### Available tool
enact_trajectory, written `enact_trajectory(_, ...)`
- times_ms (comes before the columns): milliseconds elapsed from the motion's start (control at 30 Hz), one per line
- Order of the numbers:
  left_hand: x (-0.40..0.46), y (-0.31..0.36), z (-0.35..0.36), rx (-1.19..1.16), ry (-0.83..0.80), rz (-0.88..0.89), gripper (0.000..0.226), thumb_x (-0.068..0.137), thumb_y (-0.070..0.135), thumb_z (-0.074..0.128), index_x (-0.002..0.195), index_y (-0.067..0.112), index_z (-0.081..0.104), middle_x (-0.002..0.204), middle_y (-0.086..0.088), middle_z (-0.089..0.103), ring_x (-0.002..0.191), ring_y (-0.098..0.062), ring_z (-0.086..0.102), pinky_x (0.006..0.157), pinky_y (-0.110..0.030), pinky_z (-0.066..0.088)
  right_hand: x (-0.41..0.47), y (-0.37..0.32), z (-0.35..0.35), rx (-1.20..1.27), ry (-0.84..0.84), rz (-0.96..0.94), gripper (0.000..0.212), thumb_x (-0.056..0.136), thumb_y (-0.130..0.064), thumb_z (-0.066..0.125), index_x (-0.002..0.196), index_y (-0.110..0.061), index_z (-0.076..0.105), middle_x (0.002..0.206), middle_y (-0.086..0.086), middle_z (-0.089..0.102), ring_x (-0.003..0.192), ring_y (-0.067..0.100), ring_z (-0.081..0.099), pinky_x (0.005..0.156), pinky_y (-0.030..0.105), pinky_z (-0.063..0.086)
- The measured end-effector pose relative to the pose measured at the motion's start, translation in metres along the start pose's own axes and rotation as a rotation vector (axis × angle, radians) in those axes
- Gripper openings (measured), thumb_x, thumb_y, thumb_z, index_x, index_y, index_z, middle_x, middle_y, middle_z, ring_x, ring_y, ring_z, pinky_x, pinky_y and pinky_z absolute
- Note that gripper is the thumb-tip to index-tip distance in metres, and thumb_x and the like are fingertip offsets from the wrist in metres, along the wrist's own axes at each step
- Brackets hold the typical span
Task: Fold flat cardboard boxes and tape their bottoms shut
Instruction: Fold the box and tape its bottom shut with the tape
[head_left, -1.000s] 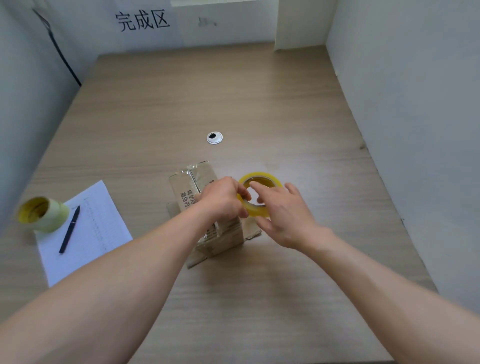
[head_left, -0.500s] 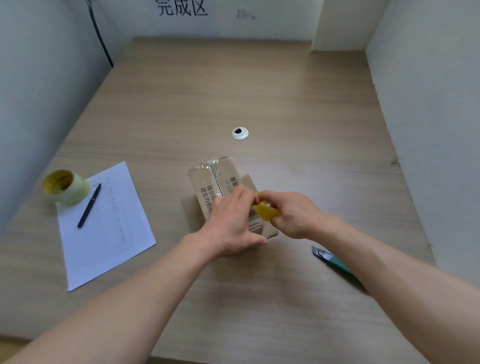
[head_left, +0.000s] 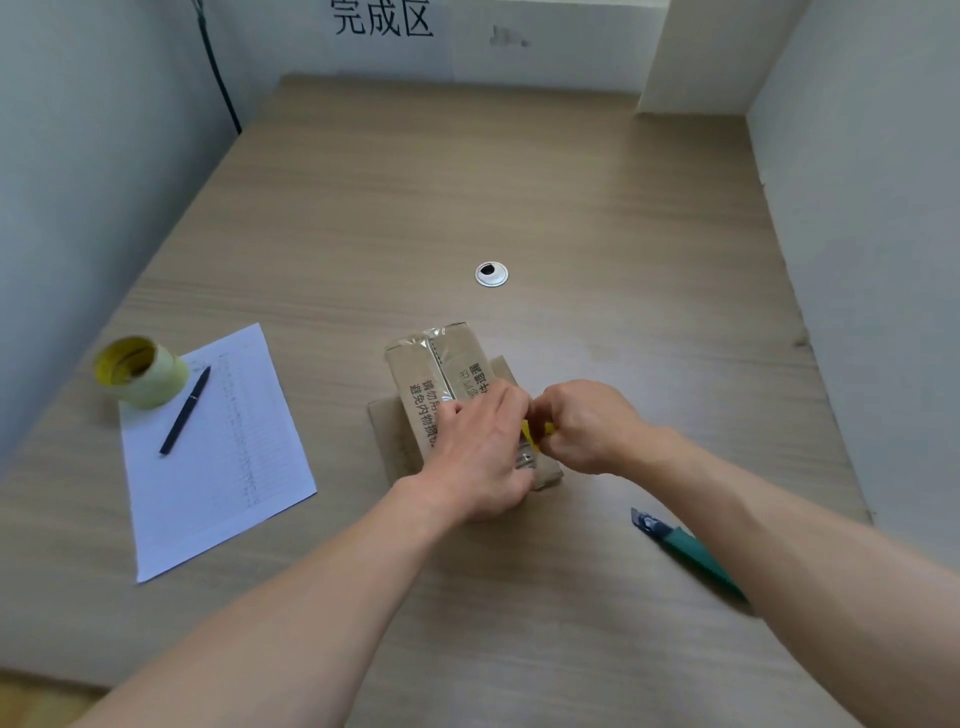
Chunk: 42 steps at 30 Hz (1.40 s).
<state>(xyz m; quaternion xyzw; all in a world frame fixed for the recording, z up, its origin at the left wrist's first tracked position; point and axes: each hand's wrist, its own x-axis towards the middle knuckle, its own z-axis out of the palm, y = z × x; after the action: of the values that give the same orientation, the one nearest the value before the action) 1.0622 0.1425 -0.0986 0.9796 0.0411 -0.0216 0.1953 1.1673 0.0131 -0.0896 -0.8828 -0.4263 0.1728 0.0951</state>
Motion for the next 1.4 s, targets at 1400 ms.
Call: enact_trajectory(1400,-0.057,-0.05,0.035,-0.254,0.356,0.006,0.045,0.097,0.041,0.047,0.129,0.015,0.064,0.154,-0.016,0.034,0.149,-0.04,0.007,0.119,-0.052,0.018,-0.068,0.052,0.087,-0.087,0.082,0.18,0.019,0.089,-0.044,0.059,0.092,-0.025,0.063,0.079,0.001,0.068,0.077,0.03,0.064,0.061,0.037,0.048)
